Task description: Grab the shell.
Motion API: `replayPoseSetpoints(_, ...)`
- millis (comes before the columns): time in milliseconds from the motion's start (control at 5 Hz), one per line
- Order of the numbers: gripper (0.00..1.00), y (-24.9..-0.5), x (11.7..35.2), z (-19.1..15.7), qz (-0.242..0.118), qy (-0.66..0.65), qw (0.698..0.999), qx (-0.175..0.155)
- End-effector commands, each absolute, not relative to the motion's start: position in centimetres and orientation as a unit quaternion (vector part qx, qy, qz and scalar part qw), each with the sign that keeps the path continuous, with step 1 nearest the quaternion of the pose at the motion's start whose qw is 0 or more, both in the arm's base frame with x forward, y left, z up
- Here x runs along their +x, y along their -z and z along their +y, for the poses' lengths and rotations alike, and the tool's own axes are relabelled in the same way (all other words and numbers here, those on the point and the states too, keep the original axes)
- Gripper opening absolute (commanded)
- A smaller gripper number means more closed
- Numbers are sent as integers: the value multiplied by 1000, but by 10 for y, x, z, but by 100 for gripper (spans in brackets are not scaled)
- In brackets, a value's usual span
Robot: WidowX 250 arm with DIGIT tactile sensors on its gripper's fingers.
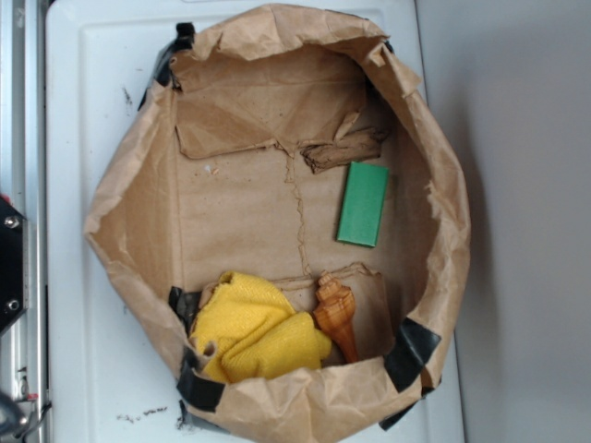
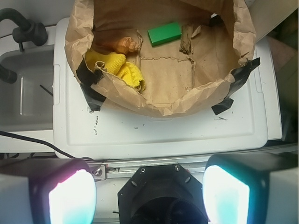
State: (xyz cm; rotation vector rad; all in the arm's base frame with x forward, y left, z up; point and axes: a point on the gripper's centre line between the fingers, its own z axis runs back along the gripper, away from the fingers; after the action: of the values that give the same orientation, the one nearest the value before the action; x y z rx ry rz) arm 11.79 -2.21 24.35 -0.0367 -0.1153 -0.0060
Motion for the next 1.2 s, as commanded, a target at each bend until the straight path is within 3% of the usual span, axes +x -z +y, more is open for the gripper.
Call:
replayPoseSetpoints(0, 100, -243, 118, -22, -58, 3, 998, -18)
replayPoseSetpoints(400, 100, -242, 183, -7, -89, 30, 996, 0)
replayPoseSetpoints(600, 100, -232, 205, -5, -104, 131, 986, -11)
replayPoseSetpoints(800, 100, -218, 222, -18, -80, 196, 977, -19)
replayPoseSetpoints(1000, 100, -193, 245, -36, -93, 271, 958, 15)
